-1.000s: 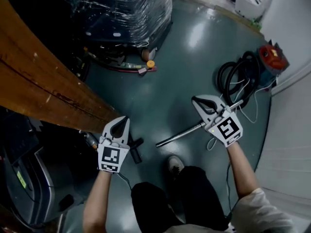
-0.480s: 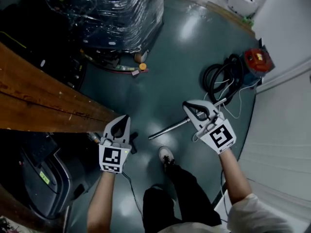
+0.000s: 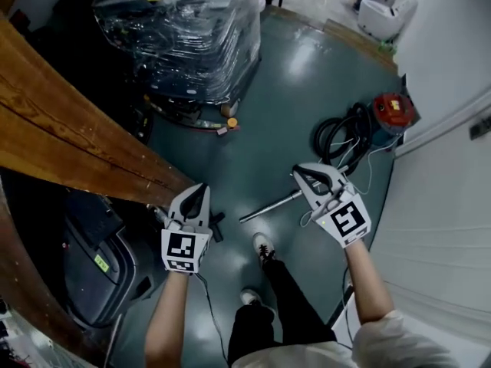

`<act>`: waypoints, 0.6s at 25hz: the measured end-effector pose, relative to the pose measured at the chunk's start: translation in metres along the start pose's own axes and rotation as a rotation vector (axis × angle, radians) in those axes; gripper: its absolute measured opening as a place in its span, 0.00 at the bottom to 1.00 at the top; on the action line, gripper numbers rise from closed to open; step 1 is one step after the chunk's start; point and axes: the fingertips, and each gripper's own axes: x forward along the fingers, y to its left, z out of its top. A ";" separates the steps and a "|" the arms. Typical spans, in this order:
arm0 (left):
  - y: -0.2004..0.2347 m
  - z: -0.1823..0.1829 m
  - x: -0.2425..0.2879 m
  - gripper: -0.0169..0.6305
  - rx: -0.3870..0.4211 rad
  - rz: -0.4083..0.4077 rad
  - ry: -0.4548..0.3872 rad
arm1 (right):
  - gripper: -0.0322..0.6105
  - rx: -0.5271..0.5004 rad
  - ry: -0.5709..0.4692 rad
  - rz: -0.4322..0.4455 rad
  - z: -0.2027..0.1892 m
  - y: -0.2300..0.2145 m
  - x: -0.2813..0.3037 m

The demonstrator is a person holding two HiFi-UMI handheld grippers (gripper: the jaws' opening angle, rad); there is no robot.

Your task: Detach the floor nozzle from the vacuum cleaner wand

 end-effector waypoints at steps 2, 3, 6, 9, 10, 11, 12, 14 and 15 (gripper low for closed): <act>-0.002 0.021 -0.014 0.03 -0.005 0.009 -0.004 | 0.09 0.001 -0.003 -0.004 0.021 0.001 -0.011; -0.003 0.032 -0.022 0.03 -0.009 0.015 -0.009 | 0.09 0.002 -0.006 -0.004 0.032 0.003 -0.017; -0.009 0.065 -0.049 0.03 -0.021 0.034 -0.022 | 0.09 0.011 -0.009 0.005 0.064 0.008 -0.036; -0.018 0.095 -0.077 0.03 -0.013 0.048 -0.024 | 0.09 0.012 -0.013 0.022 0.098 0.016 -0.054; -0.020 0.105 -0.087 0.03 -0.012 0.053 -0.027 | 0.09 0.011 -0.017 0.028 0.109 0.019 -0.060; -0.023 0.114 -0.098 0.03 -0.012 0.060 -0.032 | 0.09 0.011 -0.021 0.033 0.121 0.024 -0.066; -0.025 0.124 -0.109 0.03 -0.013 0.067 -0.039 | 0.09 0.010 -0.026 0.038 0.132 0.029 -0.073; -0.026 0.143 -0.132 0.03 -0.019 0.085 -0.055 | 0.09 0.004 -0.032 0.046 0.153 0.040 -0.086; -0.027 0.152 -0.143 0.03 -0.022 0.095 -0.063 | 0.09 0.000 -0.035 0.051 0.164 0.045 -0.092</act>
